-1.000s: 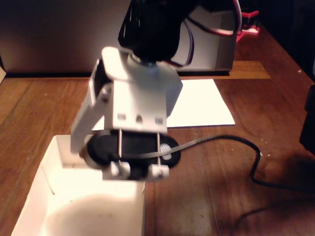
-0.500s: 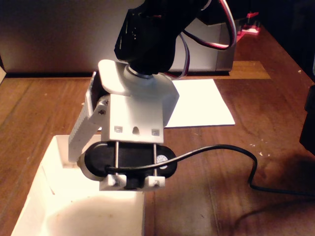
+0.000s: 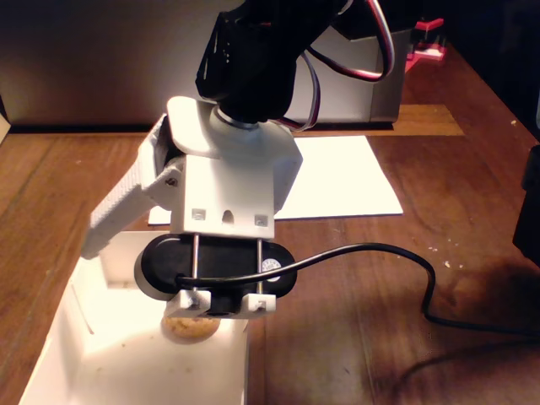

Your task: Grasp a mini cookies block and put it in the white box.

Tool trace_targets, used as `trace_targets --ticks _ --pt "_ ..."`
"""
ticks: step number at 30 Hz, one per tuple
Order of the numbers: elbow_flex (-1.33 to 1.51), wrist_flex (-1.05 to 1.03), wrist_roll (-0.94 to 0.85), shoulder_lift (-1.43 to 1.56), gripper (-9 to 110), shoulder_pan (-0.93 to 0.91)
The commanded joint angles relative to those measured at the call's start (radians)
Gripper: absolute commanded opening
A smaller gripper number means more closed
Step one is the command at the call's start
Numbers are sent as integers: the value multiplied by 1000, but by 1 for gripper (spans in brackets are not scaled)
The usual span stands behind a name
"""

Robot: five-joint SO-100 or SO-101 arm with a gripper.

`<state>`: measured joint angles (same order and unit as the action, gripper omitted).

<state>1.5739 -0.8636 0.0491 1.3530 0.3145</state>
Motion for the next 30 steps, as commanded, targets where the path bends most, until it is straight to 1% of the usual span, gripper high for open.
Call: trace_targets --ticks 1,12,24,30 --pt "-114 11 2 35 0 -12" --pt "-114 -20 -3 67 0 -31" --pt "-121 -92 -49 264 0 -86" --pt "-152 -181 -75 359 0 -109"
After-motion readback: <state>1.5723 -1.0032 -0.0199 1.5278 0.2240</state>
